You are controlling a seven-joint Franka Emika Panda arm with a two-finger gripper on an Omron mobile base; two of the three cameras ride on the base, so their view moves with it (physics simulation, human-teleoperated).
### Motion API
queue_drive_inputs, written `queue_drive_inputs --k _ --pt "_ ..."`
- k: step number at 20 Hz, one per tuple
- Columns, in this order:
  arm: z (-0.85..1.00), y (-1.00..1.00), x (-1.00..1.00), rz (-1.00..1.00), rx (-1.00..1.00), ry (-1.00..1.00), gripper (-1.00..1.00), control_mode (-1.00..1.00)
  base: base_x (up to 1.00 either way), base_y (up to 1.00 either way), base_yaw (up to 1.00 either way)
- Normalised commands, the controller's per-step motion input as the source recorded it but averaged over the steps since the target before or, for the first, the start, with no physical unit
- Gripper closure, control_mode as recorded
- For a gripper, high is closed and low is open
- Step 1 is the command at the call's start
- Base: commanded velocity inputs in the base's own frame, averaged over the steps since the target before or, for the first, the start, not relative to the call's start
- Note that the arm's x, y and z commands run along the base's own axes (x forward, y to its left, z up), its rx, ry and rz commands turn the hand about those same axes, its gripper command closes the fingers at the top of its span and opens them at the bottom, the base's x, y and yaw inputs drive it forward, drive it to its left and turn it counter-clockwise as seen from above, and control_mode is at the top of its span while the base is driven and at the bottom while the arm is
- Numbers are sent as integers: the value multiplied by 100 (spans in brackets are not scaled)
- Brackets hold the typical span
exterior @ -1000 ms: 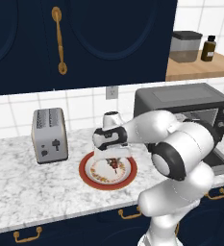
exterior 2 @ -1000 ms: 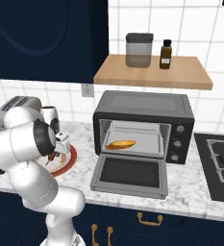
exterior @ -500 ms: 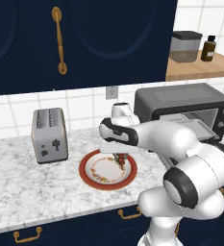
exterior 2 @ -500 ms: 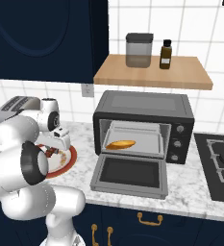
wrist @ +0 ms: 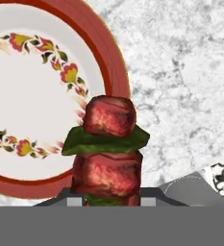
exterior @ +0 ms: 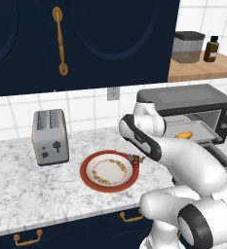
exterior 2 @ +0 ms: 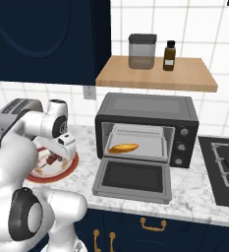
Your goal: Pick up the kebab skewer and baguette bread, and place them inside the toaster oven. Close the toaster oven door and start by setting the timer.
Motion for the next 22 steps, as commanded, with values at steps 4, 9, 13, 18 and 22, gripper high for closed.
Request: queue_drive_inputs --k 4,9,13,18,22 --pt "39 -41 -47 -20 5 0 100 -100 0 0 0" --pt "43 -57 -53 -25 6 0 100 -100 0 0 0" --pt "44 -64 -44 -26 8 0 100 -100 0 0 0" --pt "38 -61 -30 -27 7 0 100 -100 0 0 0" --pt "27 -57 -9 -28 4 0 100 -100 0 0 0"
